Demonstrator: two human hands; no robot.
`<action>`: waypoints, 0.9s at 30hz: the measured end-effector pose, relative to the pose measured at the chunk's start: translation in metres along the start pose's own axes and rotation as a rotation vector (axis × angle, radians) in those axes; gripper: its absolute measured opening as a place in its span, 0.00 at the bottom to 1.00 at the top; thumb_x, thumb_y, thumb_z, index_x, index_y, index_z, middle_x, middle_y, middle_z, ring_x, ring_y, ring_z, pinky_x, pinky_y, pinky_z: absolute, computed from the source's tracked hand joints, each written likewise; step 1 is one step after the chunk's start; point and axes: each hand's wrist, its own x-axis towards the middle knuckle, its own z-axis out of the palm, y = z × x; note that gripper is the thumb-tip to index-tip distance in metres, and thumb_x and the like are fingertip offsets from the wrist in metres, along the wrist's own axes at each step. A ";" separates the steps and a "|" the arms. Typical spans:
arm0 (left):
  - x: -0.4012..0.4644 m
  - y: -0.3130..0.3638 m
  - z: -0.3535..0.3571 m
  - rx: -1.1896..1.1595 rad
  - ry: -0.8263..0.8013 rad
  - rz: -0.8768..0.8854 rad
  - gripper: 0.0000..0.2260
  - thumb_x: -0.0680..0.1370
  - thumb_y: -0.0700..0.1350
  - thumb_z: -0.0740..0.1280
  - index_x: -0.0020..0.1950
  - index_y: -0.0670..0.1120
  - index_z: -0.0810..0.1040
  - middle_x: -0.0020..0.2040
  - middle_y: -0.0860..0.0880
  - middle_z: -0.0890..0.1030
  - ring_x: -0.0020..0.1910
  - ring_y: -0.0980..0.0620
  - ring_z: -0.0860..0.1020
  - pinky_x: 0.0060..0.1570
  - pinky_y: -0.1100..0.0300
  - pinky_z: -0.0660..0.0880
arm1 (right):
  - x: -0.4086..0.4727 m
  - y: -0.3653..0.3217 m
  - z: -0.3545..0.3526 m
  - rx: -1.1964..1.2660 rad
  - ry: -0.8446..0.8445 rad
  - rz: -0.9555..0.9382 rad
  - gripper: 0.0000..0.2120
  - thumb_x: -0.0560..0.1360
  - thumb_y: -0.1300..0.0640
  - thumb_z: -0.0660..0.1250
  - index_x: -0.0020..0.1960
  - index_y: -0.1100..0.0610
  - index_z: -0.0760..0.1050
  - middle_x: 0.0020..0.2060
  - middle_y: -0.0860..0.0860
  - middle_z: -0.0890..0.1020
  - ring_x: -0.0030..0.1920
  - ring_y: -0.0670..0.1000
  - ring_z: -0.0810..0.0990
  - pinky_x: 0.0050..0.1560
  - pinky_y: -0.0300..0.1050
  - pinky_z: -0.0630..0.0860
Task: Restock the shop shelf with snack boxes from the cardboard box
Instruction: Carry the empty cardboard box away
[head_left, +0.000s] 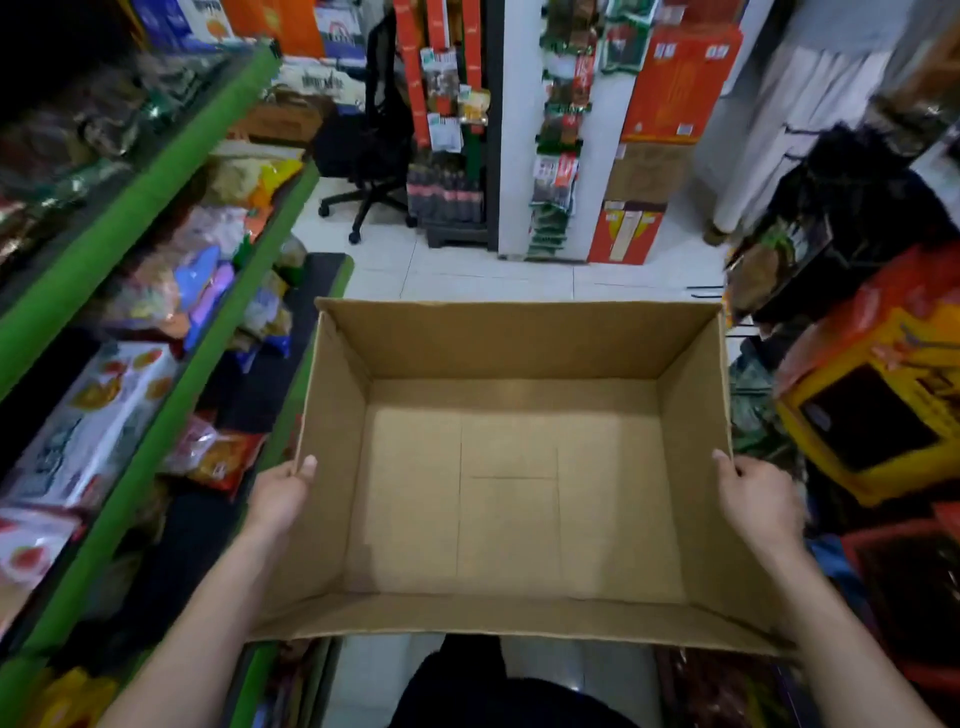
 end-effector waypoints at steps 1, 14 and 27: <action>0.024 0.019 0.006 0.006 -0.014 -0.003 0.18 0.82 0.48 0.65 0.63 0.36 0.79 0.60 0.37 0.81 0.60 0.38 0.78 0.57 0.52 0.71 | 0.020 -0.018 0.001 -0.007 0.005 0.014 0.22 0.82 0.48 0.57 0.41 0.61 0.79 0.41 0.66 0.82 0.45 0.66 0.80 0.44 0.52 0.75; 0.287 0.236 0.091 0.065 -0.094 -0.018 0.14 0.83 0.51 0.62 0.50 0.41 0.80 0.52 0.41 0.80 0.52 0.42 0.78 0.51 0.53 0.71 | 0.279 -0.182 0.026 0.001 -0.023 0.148 0.22 0.83 0.48 0.57 0.49 0.65 0.81 0.48 0.68 0.82 0.51 0.68 0.80 0.51 0.55 0.74; 0.515 0.416 0.201 0.110 -0.044 -0.045 0.20 0.83 0.50 0.61 0.69 0.37 0.74 0.67 0.39 0.77 0.66 0.40 0.74 0.59 0.56 0.68 | 0.576 -0.329 0.066 -0.010 -0.118 0.061 0.22 0.83 0.50 0.57 0.37 0.63 0.74 0.37 0.64 0.80 0.39 0.62 0.76 0.41 0.53 0.72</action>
